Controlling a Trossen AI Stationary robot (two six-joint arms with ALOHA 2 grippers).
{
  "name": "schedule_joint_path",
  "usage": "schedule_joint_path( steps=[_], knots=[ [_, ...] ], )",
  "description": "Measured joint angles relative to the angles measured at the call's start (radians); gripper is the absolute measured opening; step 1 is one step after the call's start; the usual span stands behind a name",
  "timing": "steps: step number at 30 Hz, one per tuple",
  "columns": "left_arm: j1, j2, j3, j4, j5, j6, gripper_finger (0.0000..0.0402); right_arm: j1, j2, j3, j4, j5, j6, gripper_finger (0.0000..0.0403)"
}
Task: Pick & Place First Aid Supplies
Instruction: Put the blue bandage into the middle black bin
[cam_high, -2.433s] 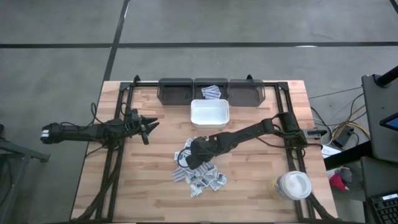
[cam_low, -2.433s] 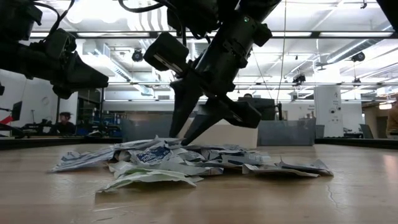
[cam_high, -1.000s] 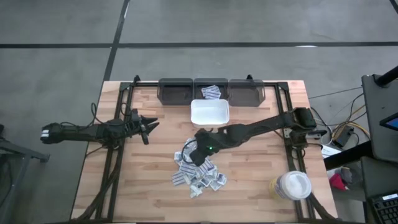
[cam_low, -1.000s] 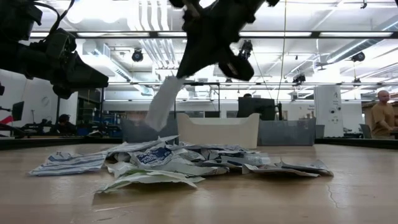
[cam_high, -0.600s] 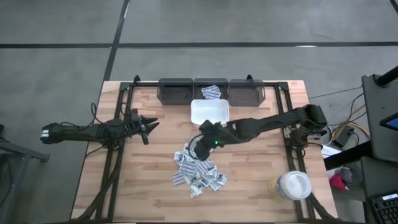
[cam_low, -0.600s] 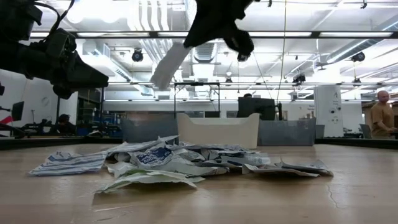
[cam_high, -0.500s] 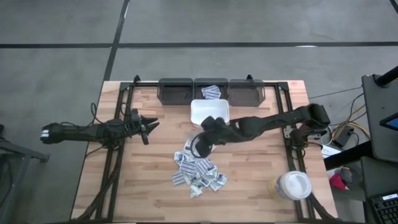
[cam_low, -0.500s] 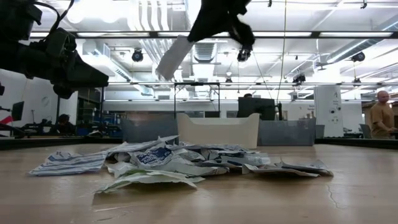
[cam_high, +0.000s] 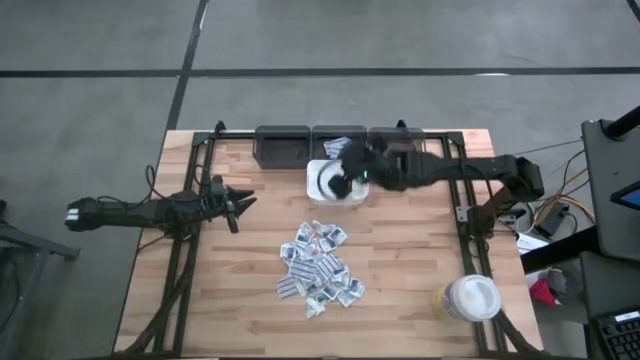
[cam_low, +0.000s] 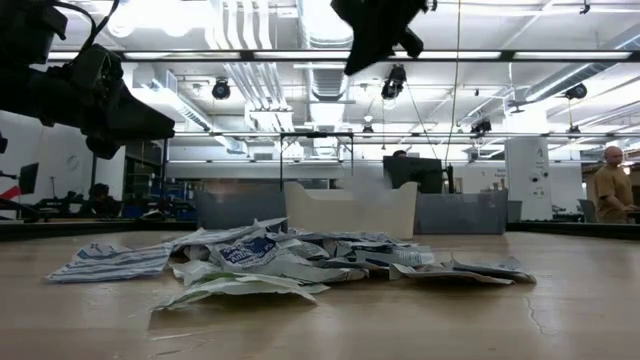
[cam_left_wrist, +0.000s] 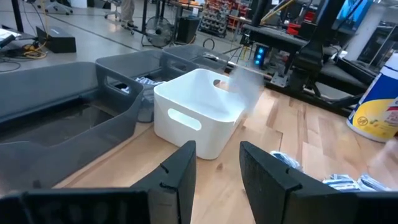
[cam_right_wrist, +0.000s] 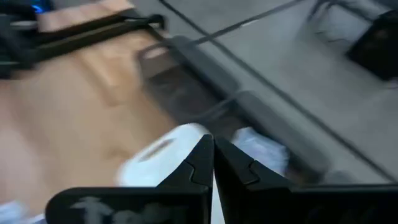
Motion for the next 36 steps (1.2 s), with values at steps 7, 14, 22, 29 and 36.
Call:
schedule_joint_path(
  steps=[7, 14, 22, 29, 36],
  knots=[
    [0.000, 0.000, 0.000, 0.007, 0.001, -0.078, 0.0124, -0.144, 0.000, 0.000, 0.001, -0.169, -0.185, 0.0008],
    [0.000, 0.000, 0.000, 0.007, 0.000, -0.095, 0.0124, -0.227, 0.000, 0.000, -0.018, -0.491, -0.239, 0.0008],
    [0.000, 0.000, 0.000, 0.007, 0.000, -0.096, 0.0124, -0.282, 0.002, 0.000, -0.096, -0.795, -0.369, 0.0008],
    [0.000, 0.000, 0.000, 0.007, 0.000, -0.096, 0.0124, -0.260, 0.002, 0.000, -0.149, -0.887, -0.446, 0.0040],
    [0.000, 0.000, 0.000, 0.007, -0.002, -0.095, 0.0124, -0.177, 0.002, -0.045, -0.154, -0.887, -0.497, 0.0106]
  ],
)
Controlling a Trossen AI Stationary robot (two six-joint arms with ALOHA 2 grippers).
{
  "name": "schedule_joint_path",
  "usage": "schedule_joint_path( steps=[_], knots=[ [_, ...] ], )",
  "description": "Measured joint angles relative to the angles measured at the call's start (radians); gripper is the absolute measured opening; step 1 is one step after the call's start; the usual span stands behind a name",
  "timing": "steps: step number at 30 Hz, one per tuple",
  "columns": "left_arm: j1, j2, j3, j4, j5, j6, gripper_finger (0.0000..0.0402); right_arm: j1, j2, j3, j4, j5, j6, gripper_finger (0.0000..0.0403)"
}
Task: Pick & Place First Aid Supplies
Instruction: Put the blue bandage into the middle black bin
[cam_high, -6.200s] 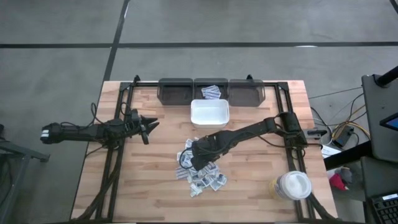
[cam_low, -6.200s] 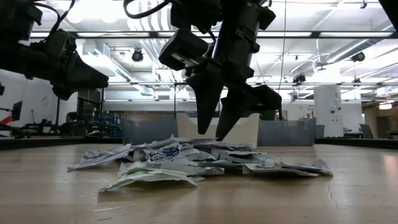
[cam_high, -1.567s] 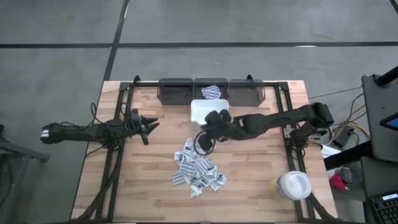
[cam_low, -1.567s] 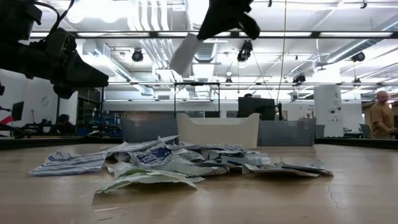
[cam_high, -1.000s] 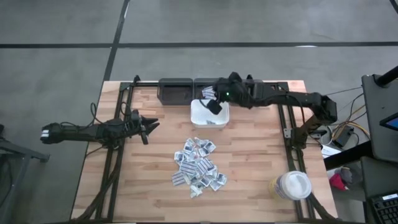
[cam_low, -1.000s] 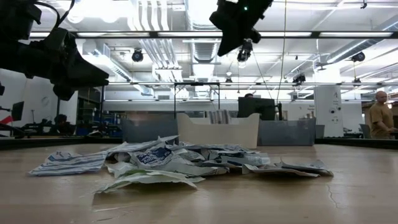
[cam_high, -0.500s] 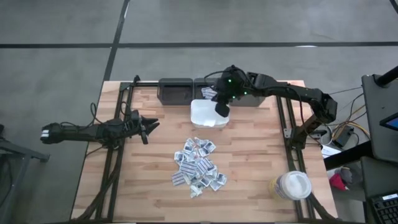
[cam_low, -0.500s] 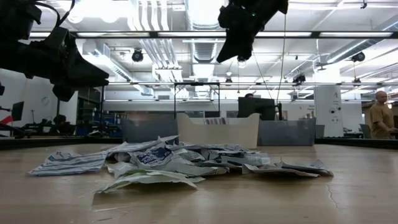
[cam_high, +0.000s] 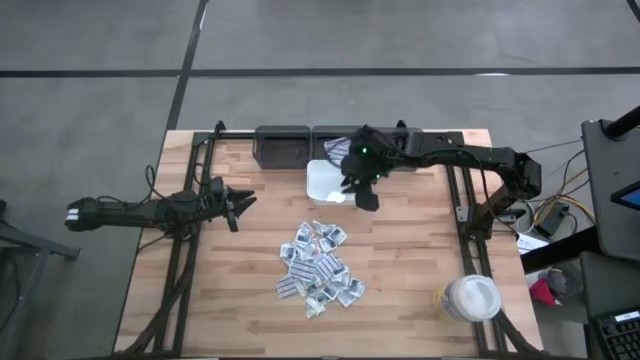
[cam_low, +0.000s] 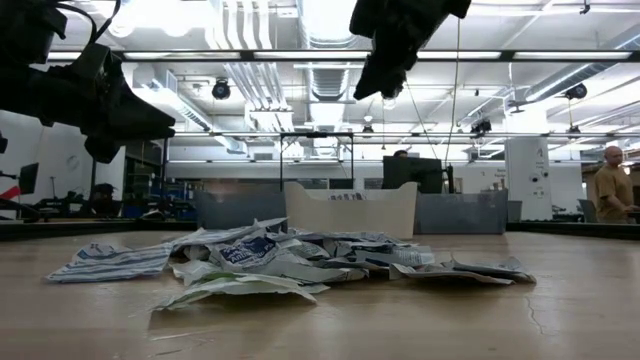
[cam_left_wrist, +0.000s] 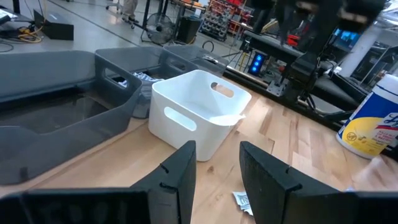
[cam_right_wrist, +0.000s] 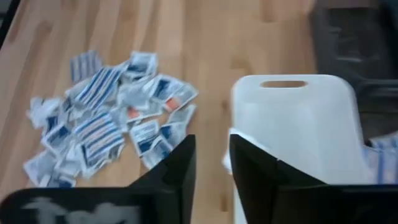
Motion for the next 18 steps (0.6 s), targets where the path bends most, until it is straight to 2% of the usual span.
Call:
schedule_joint_path(
  steps=[10, 14, 18],
  knots=[
    [0.000, 0.000, 0.000, 0.000, -0.006, 0.001, 0.0124, 0.097, 0.014, -0.113, 0.134, 0.075, -0.002, 0.0187],
    [0.000, 0.002, 0.000, 0.000, -0.006, 0.001, 0.0124, 0.131, 0.079, -0.110, 0.132, 0.167, -0.035, 0.0200],
    [0.000, 0.004, 0.000, -0.002, -0.006, 0.002, 0.0124, 0.152, 0.165, -0.067, 0.134, 0.303, -0.077, 0.0203]
  ],
)
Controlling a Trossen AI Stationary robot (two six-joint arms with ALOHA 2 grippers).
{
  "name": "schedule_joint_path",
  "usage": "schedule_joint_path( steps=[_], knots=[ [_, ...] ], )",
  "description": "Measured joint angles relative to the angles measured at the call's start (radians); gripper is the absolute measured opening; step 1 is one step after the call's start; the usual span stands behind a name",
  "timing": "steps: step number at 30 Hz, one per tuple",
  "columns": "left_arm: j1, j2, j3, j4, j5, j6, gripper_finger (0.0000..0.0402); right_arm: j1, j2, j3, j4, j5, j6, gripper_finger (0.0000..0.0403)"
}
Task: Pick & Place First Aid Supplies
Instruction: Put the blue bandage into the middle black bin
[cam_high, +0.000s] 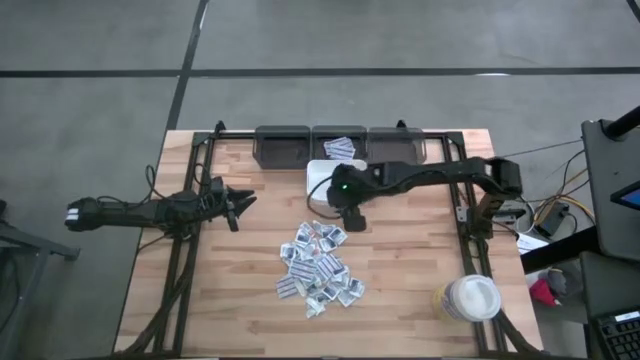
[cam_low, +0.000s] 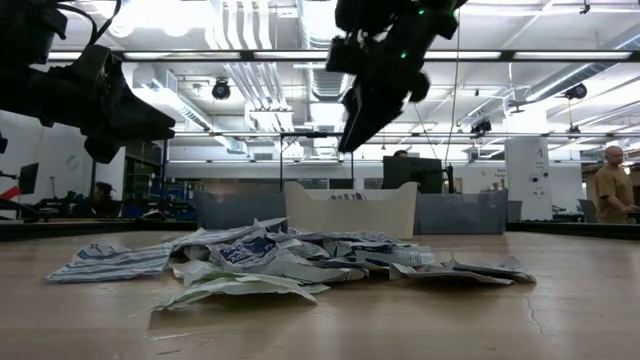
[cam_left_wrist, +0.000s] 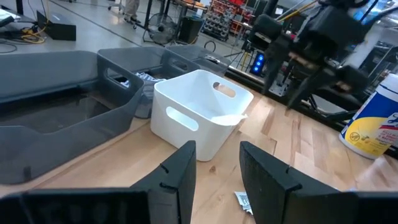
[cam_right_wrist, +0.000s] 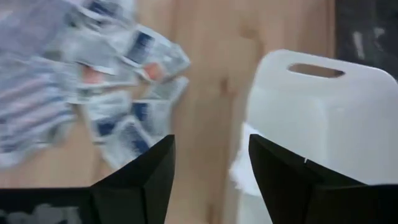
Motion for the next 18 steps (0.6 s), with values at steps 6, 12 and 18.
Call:
schedule_joint_path(
  steps=[6, 12, 18],
  knots=[
    [0.000, 0.003, 0.000, 0.000, 0.000, 0.000, 0.0124, -0.002, 0.076, 0.049, -0.033, 0.035, -0.003, 0.0203],
    [0.000, 0.003, 0.000, -0.009, 0.000, 0.000, 0.0124, 0.002, 0.102, 0.049, -0.042, 0.035, -0.003, 0.0203],
    [0.000, 0.008, 0.000, -0.009, 0.000, 0.000, 0.0124, 0.003, 0.120, 0.049, -0.033, 0.088, -0.002, 0.0203]
  ],
)
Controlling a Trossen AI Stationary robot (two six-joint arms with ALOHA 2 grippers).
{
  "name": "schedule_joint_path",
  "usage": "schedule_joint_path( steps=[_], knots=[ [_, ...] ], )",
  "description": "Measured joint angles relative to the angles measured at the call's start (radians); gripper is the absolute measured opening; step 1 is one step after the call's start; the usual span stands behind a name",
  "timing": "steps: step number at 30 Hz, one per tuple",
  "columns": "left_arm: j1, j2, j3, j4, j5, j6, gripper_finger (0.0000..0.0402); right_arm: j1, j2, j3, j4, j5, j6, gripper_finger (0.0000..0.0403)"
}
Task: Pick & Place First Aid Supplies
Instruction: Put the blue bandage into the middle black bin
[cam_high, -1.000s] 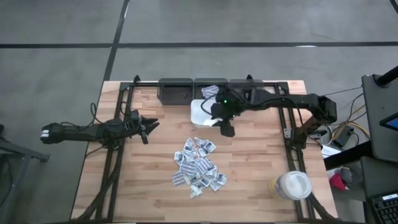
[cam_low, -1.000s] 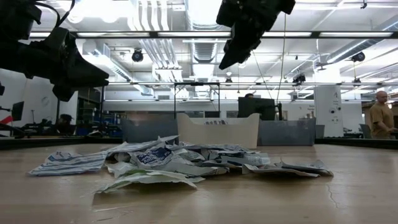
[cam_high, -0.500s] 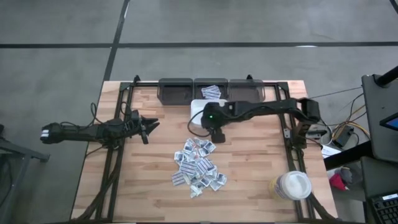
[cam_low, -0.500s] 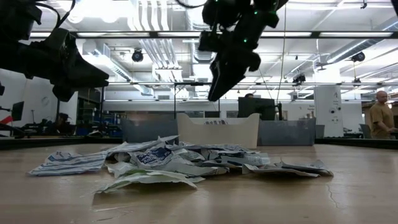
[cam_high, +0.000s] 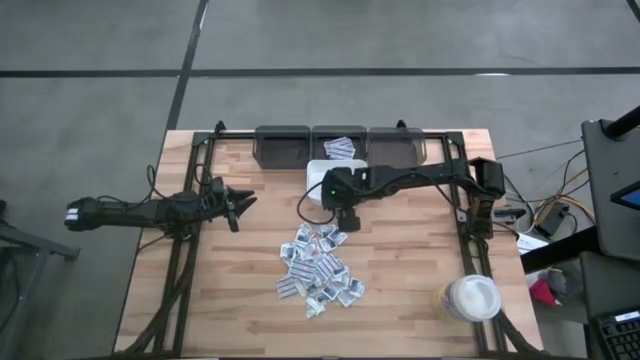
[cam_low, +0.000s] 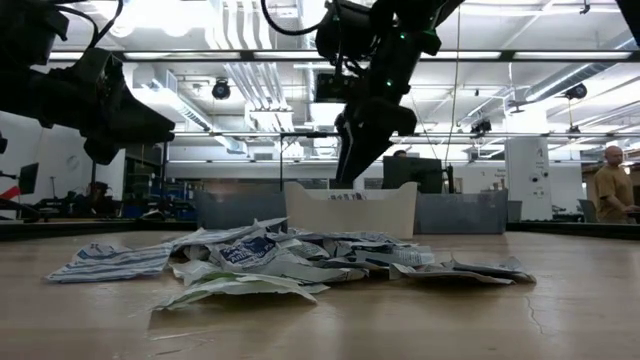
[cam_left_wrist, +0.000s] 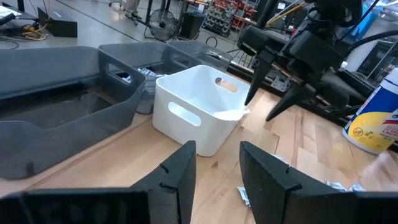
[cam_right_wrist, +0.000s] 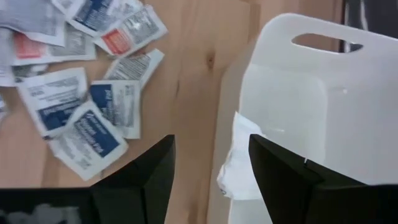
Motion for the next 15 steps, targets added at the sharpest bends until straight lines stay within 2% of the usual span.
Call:
schedule_joint_path(
  steps=[6, 11, 15],
  knots=[
    [0.000, 0.002, 0.000, 0.000, 0.000, 0.000, 0.0124, 0.000, 0.039, 0.000, 0.002, 0.011, -0.004, 0.0203],
    [0.000, 0.002, 0.000, 0.000, 0.000, 0.000, 0.0124, 0.002, 0.054, -0.001, 0.004, 0.075, -0.004, 0.0203],
    [0.000, 0.002, 0.000, 0.000, 0.000, 0.000, 0.0124, 0.002, 0.055, -0.001, 0.006, 0.086, -0.002, 0.0190]
  ],
)
